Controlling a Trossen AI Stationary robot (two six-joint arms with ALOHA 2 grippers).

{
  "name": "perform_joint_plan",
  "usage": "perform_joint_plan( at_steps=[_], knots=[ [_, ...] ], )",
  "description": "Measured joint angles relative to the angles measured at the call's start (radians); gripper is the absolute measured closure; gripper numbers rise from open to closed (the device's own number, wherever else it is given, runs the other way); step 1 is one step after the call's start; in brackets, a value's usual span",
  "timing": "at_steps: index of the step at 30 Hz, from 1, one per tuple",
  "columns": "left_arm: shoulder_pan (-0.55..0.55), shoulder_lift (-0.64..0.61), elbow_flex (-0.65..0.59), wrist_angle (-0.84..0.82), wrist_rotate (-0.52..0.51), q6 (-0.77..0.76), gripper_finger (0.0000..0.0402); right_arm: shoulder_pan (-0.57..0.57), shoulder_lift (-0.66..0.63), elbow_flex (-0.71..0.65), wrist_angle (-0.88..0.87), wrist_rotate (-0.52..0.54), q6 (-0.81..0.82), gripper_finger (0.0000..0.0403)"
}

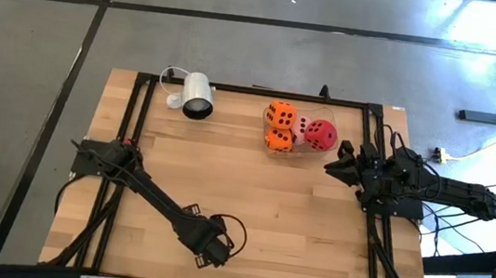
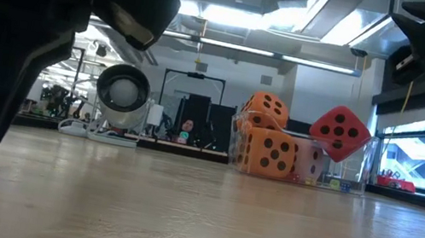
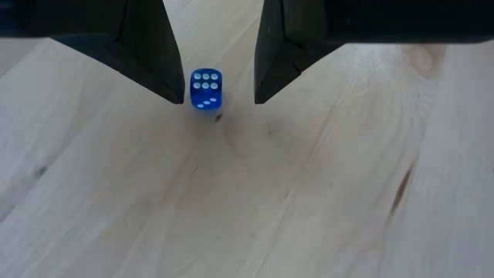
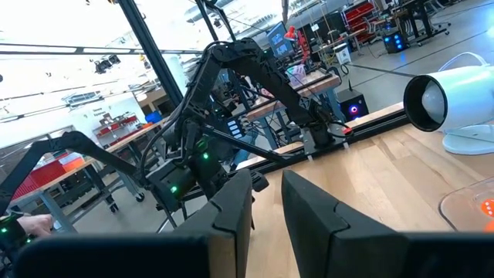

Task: Pick & Place Dice
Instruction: Put the small blue die into the transparent bin

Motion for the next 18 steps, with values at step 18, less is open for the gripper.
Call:
perform_joint_plan(
  at_steps=[18],
  knots=[
    [0.0,0.025,0.002,0.025,0.03,0.027,0.0267,0.0,0.0,0.0,-0.002,0.0,0.0,0.0328]
  ],
)
